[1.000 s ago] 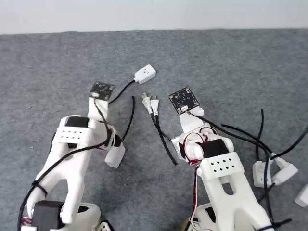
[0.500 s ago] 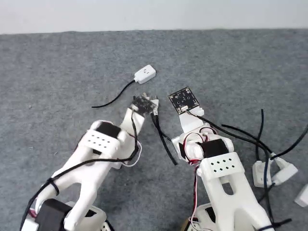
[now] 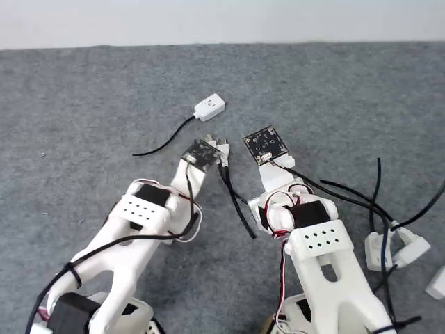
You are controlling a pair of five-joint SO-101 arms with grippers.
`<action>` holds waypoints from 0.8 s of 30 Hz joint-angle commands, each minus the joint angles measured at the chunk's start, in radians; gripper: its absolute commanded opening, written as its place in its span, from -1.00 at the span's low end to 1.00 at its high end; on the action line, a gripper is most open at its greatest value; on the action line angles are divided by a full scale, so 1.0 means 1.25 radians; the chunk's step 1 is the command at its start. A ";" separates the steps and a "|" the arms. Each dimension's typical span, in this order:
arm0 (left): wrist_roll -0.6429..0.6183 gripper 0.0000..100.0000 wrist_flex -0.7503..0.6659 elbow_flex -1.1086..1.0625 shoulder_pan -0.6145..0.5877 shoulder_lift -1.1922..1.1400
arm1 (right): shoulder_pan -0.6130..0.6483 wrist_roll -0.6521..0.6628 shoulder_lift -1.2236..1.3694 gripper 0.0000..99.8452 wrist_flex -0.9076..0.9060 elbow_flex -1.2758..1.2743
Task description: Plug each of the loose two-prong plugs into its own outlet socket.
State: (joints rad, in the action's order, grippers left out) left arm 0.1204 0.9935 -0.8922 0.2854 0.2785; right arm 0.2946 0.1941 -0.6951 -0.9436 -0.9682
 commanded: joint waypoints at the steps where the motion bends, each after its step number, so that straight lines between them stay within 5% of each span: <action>1: 0.015 -0.97 -0.006 -0.028 -0.069 -0.007 | -0.002 0.007 -0.020 -0.36 0.009 0.007; 14: 0.129 -0.97 -0.006 -0.042 -0.211 -0.007 | -0.002 0.006 -0.020 -0.36 0.009 0.007; 24: 0.061 -0.97 -0.014 0.034 -0.209 -0.002 | -0.002 0.006 -0.020 -0.36 0.010 0.007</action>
State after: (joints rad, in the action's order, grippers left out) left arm 0.2232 0.9904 -0.9137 0.0292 0.2585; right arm 0.2946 0.1941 -0.6951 -0.9436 -0.9682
